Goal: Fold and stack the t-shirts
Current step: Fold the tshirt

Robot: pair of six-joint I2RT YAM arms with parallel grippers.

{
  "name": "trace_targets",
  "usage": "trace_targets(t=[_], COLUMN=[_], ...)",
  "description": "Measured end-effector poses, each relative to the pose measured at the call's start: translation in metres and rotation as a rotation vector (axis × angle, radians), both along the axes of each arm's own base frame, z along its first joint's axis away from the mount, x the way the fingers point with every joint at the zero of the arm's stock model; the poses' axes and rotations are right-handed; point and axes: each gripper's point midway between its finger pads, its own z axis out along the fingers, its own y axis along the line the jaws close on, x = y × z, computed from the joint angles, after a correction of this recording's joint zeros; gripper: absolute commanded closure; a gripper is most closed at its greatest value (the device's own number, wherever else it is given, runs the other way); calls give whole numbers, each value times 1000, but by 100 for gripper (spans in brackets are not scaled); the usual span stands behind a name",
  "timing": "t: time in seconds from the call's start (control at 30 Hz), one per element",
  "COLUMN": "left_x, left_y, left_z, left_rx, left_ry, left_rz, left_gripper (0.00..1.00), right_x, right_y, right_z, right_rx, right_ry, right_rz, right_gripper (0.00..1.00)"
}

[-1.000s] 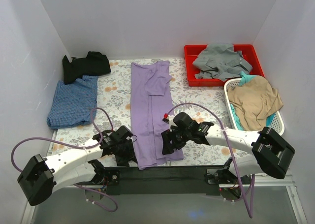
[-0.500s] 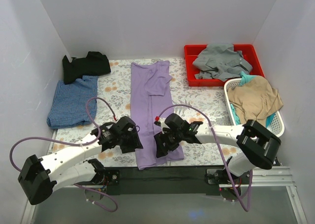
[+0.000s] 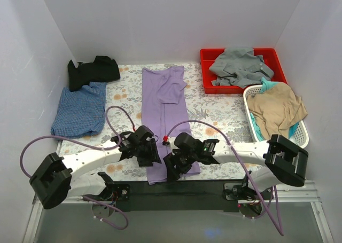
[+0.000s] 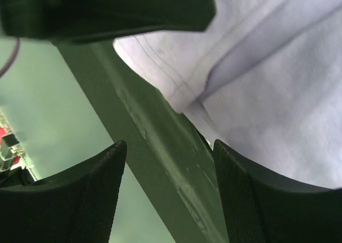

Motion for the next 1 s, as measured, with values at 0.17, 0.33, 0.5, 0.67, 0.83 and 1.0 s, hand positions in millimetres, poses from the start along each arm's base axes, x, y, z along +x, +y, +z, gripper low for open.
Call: trace_targets(t=[0.17, 0.33, 0.5, 0.67, 0.83, 1.0], left_x=[-11, -14, -19, -28, -33, -21], left_y=[4, 4, 9, 28, 47, 38], left_z=[-24, -24, -24, -25, -23, 3], left_rx=[40, 3, 3, 78, 155, 95], left_ry=[78, 69, 84, 104, 105, 31], left_rz=[-12, 1, 31, 79, 98, 91], left_gripper=[55, 57, 59, 59, 44, 25], right_x=[7, 40, 77, 96, 91, 76], right_y=[-11, -13, -27, -66, -106, -113], right_z=[2, 31, 49, 24, 2, -2], right_rx=[-54, -78, -103, -225, -298, -270], right_ry=[-53, -214, -323, -320, -274, -220], right_rz=[-47, -142, -266, -383, -454, -456], right_gripper=[27, 26, 26, 25, 25, 25])
